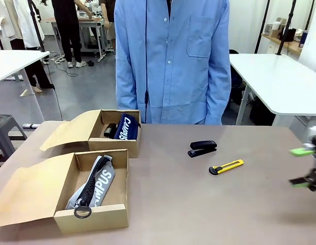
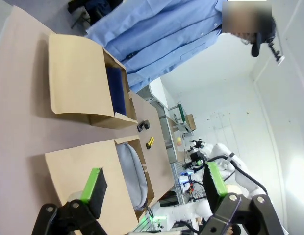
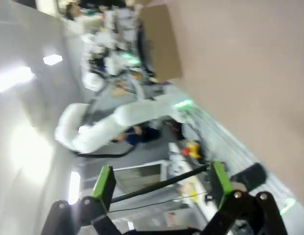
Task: Place items inside the box.
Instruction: Pick up a Pencil pouch or Stapler and place it inside the Mailer Box closest to the robot.
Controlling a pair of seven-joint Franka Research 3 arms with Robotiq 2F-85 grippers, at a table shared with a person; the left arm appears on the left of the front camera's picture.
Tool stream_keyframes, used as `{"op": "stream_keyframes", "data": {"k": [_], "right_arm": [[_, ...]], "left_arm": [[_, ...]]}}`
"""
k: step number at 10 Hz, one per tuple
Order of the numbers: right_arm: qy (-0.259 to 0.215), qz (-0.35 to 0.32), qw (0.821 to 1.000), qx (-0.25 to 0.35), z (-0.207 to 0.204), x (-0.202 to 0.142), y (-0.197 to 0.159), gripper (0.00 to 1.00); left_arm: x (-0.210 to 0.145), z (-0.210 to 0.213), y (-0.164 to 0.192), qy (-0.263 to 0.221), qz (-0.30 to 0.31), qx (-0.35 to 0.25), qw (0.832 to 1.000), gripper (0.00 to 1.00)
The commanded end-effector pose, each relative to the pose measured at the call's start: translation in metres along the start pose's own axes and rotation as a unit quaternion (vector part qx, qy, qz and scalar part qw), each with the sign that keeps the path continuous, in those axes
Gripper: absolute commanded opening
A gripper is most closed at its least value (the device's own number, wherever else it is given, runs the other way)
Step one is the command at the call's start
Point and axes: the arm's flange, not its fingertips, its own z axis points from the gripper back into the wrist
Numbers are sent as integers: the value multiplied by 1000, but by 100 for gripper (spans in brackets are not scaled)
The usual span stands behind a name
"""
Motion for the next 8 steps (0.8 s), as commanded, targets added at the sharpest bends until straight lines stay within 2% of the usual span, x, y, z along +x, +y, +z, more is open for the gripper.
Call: {"op": "stream_keyframes", "data": {"k": [1, 2, 3, 4, 5, 6, 7, 8], "right_arm": [[-34, -7, 983, -182, -33, 41, 30, 100], [-38, -25, 964, -263, -48, 50, 39, 100], [-73, -35, 936, -343, -54, 50, 48, 100], [-125, 23, 912, -389, -55, 42, 60, 100], [-158, 51, 898, -408, -57, 32, 70, 100], [-183, 64, 868, -456, -63, 24, 78, 100], [-240, 77, 863, -437, -55, 18, 83, 100], [-140, 77, 899, -408, -49, 47, 79, 100]], "left_arm": [[0, -1, -2, -6, -11, -10, 1000, 100], [0, -1, -2, -6, -11, -10, 1000, 100], [0, -1, -2, -6, -11, -10, 1000, 100], [0, -1, -2, -6, -11, -10, 1000, 100], [0, -1, -2, -6, -11, -10, 1000, 100], [0, -1, -2, -6, -11, -10, 1000, 100], [0, -1, -2, -6, -11, -10, 1000, 100], [0, -1, -2, -6, -11, -10, 1000, 100]]}}
